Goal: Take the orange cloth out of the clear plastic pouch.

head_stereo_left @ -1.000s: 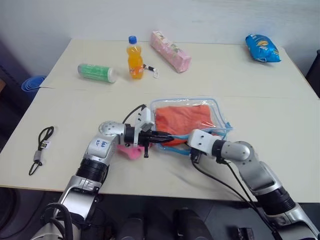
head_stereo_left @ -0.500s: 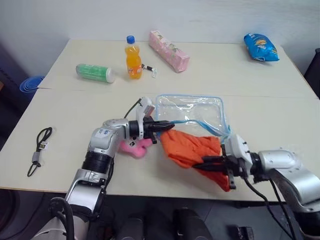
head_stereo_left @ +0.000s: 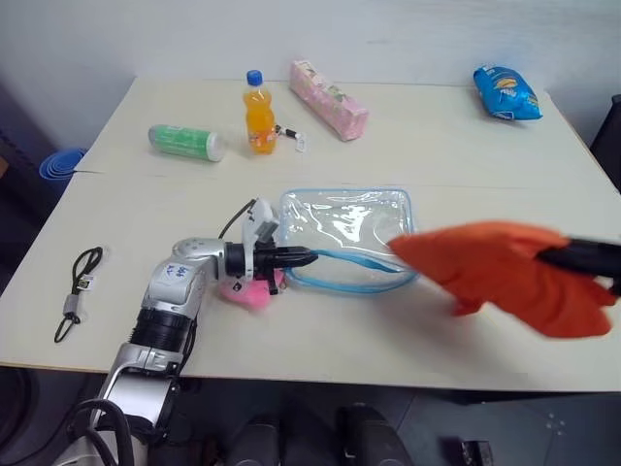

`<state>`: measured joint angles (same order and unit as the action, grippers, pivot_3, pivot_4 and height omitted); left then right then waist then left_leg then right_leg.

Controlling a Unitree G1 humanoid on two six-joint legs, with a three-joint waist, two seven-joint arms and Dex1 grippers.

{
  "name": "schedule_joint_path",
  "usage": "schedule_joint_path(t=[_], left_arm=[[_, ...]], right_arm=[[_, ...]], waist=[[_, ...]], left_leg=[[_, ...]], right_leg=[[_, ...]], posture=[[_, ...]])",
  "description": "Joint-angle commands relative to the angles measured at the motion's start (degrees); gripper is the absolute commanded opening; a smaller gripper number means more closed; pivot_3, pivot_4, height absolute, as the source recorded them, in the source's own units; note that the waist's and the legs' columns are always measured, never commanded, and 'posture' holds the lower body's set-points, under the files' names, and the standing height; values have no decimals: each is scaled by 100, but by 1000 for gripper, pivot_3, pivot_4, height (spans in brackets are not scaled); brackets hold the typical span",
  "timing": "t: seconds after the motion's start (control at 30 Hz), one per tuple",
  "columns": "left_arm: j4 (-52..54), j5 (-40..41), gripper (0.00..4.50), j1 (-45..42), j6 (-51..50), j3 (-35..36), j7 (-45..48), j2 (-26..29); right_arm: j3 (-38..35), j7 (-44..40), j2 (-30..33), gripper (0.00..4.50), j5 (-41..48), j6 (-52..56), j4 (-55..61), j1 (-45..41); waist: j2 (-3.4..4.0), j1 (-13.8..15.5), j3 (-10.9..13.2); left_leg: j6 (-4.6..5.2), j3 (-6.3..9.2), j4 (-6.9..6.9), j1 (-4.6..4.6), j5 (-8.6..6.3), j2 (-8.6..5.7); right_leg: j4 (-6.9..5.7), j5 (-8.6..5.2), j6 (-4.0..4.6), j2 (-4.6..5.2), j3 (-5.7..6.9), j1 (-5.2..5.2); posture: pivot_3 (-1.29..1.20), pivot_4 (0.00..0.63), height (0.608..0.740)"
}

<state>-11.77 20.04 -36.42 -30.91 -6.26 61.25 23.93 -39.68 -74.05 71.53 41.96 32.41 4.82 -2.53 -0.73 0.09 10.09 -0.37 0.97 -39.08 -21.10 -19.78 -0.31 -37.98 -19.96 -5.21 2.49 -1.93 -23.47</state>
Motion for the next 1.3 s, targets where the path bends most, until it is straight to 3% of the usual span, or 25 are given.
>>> schedule_joint_path(t=[0.03, 0.17, 0.3, 0.47, 0.6, 0.73, 0.93, 1.07, 1.17, 1.3], left_arm=[[232, 22, 0, 99, 86, -66, 113, 79], [376, 76, 0, 156, 83, -84, 143, 102], [477, 80, 0, 222, 98, -68, 162, 172], [655, 83, 0, 377, 401, -4, 198, 208], [900, 70, 0, 606, 1169, -2, 436, 215], [646, -261, 0, 737, 1815, -25, 448, 408], [701, -20, 1594, 925, 2016, 190, 756, 697], [1089, 524, 2854, 1300, 1991, 591, 1389, 1193], [1127, 626, 3763, 1726, 2137, 1120, 1434, 1656], [906, 339, 3763, 2390, 2885, 1670, 1254, 2004]], right_arm=[[612, -159, 169, 32, -908, -1465, -1384, -784], [1520, -483, -37, 32, -1714, -3027, -2754, -1697], [2133, -511, -289, 32, -2537, -4736, -3942, -2079], [2412, -711, -835, 32, -2726, -5587, -4407, -1173], [2323, -511, -1147, 32, -2718, -6067, -5205, -1095], [2407, -823, -1130, 1076, -2599, -6119, -5068, -1052], [1994, -1222, -805, 3119, -2101, -5869, -4332, -496], [1082, -1165, -693, 4482, -1300, -4665, -2491, 669], [594, -667, -1051, 4500, -814, -3793, -828, 1498], [866, -93, -1625, 4500, -673, -3254, 479, 1944]], waist=[[0, -25, 0], [3, -29, 1], [6, -32, 2], [6, -4, 2], [13, -28, 1], [20, -75, -1], [23, -49, -2], [24, -18, -2], [29, -44, -1], [27, -26, -2]], left_leg=[[0, 0, 0, 0, 0, 0], [0, -10, 0, -5, 0, 0], [-1, -13, -1, -6, 1, 2], [-2, -6, -2, -8, 1, 3], [-2, -21, -7, -5, 1, 1], [-7, -21, -6, 11, 4, 5], [-5, -17, -6, 8, 3, 4], [-4, -8, 1, 1, 2, 6], [-6, -1, 7, 0, -2, 10], [17, 7, 9, 12, -17, 14]], right_leg=[[0, 0, 0, 0, 0, 0], [-1, 0, 0, -1, -5, -7], [-2, 0, 0, -3, -5, -11], [-3, 0, 0, -2, 2, -10], [-2, 0, -1, 1, -9, -9], [-6, 0, 0, -6, -11, 2], [-8, 0, 0, -3, -9, 1], [-1, 0, 0, -3, -4, -2], [3, 0, 0, -2, -2, -1], [4, 0, 1, -5, 2, 12]], posture=[[0, 150, 740], [0, 150, 740], [0, 150, 740], [0, 150, 740], [0, 150, 740], [0, 150, 740], [0, 150, 740], [0, 150, 740], [0, 150, 740], [0, 150, 740]])
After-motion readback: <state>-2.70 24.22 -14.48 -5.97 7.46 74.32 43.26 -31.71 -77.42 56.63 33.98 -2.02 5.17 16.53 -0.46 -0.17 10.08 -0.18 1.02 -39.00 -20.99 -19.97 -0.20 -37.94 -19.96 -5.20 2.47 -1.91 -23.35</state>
